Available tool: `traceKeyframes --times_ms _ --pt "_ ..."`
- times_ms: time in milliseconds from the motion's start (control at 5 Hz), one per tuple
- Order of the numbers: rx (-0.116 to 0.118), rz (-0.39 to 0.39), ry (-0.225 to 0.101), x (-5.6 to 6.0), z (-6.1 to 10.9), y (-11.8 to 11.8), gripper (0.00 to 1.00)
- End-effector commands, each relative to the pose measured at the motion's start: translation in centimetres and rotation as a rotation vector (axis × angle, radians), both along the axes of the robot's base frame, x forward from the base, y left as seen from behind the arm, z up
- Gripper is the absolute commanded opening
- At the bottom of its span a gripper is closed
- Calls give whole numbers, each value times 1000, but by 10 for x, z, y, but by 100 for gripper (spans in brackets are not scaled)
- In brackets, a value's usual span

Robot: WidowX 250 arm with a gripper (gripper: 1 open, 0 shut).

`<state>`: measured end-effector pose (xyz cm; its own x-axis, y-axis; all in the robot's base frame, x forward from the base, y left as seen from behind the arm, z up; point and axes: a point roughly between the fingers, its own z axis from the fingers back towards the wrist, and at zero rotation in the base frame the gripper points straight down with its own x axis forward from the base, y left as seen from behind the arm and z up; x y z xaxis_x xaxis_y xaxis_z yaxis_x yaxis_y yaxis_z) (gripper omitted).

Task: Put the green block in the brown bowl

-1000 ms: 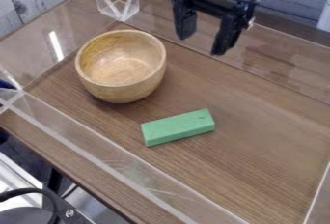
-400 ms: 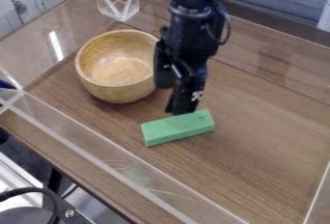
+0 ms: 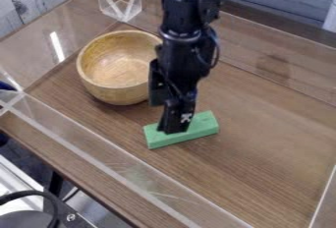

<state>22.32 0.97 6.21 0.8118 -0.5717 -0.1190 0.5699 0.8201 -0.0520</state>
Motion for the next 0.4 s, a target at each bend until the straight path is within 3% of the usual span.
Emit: traceKeyframes --times_ms 0,200 --pt "-4 6 -60 6 -1 1 100" --pt "-6 15 -71 5 -9 1 100"
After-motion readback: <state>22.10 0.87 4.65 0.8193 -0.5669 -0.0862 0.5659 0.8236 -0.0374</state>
